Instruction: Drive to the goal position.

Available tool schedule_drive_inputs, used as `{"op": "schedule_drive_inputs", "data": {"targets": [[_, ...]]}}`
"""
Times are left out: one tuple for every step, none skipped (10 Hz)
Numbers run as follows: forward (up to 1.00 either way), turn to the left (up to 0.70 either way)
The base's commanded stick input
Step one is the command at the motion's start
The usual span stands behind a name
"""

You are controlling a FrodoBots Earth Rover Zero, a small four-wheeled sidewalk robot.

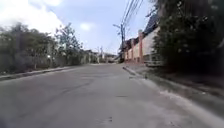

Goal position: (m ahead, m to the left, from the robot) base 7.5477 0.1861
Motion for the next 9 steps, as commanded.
{"op": "schedule_drive_inputs", "data": {"targets": [[1.0,0.0],[1.0,0.0],[1.0,0.0],[1.0,0.0],[1.0,0.0],[1.0,0.0],[1.0,0.0],[1.0,0.0],[1.0,0.0]]}}
